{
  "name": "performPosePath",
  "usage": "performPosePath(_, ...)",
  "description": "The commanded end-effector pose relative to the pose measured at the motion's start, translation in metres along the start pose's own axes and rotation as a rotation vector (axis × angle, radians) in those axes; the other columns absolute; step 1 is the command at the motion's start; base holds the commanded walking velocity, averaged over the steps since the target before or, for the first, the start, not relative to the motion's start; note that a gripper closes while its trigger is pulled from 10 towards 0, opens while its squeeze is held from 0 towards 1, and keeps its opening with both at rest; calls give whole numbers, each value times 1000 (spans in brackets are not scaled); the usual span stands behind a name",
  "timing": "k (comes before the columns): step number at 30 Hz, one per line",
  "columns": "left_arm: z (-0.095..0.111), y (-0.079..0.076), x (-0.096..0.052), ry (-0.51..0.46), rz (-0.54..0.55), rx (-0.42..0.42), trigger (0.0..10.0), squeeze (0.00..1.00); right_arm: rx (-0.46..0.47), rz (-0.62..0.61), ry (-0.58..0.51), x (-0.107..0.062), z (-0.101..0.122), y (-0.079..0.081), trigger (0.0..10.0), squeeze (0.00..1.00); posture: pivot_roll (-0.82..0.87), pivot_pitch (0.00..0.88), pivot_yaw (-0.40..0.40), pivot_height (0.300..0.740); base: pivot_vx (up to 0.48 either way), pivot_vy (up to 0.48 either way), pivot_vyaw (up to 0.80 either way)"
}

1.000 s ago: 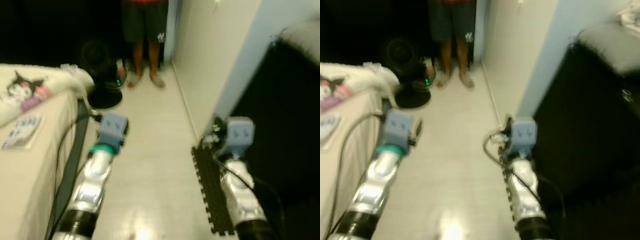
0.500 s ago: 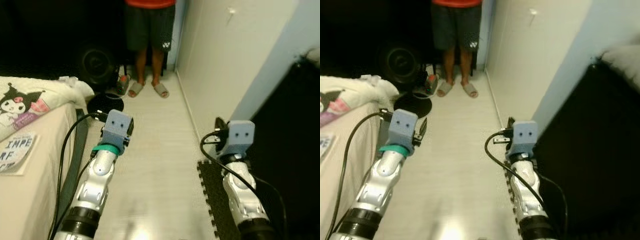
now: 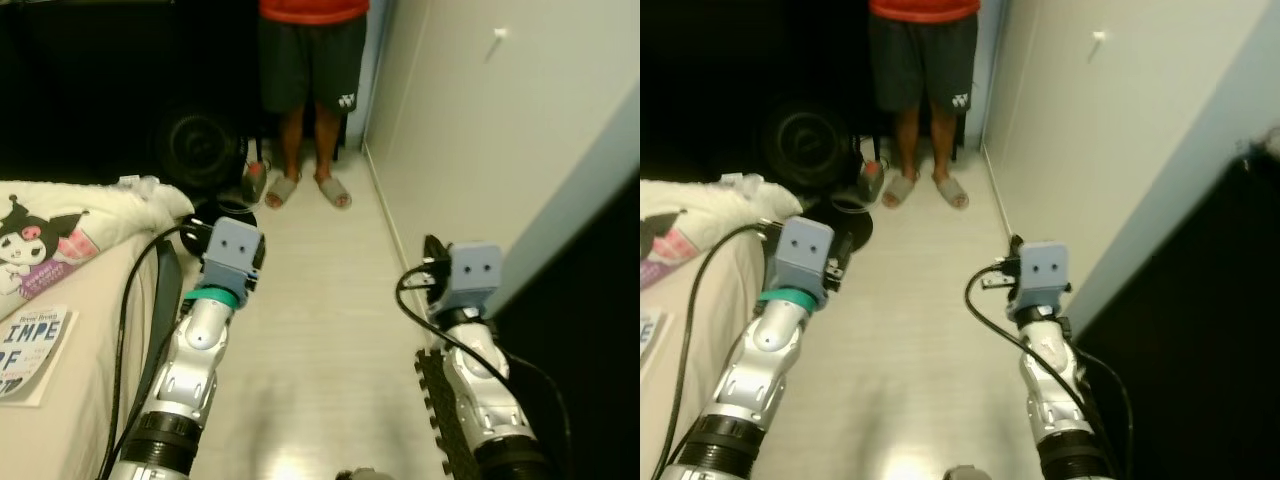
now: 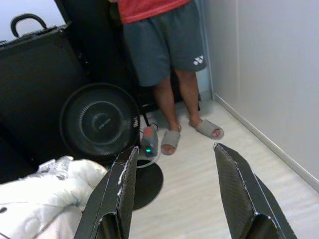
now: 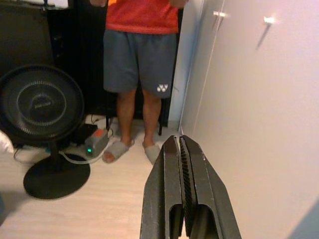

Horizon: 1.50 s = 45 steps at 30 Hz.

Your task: Clean up the room

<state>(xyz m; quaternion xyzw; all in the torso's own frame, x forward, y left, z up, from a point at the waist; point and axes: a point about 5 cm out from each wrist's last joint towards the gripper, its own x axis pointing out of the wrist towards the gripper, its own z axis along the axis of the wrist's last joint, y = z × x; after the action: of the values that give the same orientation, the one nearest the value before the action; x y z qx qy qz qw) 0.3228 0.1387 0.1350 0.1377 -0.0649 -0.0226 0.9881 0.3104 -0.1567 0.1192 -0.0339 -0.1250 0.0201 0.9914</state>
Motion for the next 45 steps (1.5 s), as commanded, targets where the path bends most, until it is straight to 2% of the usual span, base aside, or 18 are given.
performPosePath(1, -9, 1, -5, 30, 1, 12, 10000, 0, 5, 5, 27, -5, -7, 3, 10000, 0, -89, 24, 33, 735, 349, 0, 0)
performPosePath(45, -10, 0, -6, 36, 3, 14, 10000, 0, -30, 3, 50, -7, -11, 6, 10000, 0, -84, 36, 39, 735, 328, 0, 0)
